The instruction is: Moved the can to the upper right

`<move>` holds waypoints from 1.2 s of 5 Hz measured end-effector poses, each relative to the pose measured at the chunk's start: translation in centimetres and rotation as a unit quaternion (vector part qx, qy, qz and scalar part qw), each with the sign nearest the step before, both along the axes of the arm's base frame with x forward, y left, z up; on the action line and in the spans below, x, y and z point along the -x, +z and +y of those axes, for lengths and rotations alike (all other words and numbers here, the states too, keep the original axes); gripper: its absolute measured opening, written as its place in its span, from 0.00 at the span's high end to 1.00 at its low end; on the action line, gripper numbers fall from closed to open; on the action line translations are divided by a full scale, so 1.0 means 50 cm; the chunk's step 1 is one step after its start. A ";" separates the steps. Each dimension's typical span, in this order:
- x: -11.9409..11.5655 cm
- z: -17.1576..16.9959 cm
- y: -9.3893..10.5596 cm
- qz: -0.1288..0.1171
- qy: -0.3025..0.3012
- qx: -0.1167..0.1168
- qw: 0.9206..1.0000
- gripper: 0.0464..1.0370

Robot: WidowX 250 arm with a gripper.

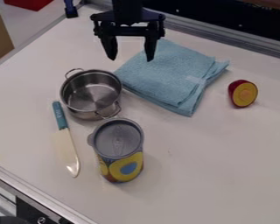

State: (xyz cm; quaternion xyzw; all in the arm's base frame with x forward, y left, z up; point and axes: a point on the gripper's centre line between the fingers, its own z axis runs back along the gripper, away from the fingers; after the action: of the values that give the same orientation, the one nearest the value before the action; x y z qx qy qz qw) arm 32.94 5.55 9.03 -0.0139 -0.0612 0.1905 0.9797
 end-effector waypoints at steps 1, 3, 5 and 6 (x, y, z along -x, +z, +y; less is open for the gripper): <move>0.011 -0.001 -0.024 0.020 -0.002 0.004 1.000 0.04; 0.066 0.033 0.003 0.007 -0.041 0.008 0.999 0.04; 0.189 0.036 0.005 0.032 -0.177 -0.003 0.984 0.04; 0.255 0.025 -0.016 0.068 -0.249 -0.021 0.966 0.04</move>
State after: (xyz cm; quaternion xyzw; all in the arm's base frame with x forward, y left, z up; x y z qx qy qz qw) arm 20.18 6.82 8.24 0.0045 0.0067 -0.0605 0.9981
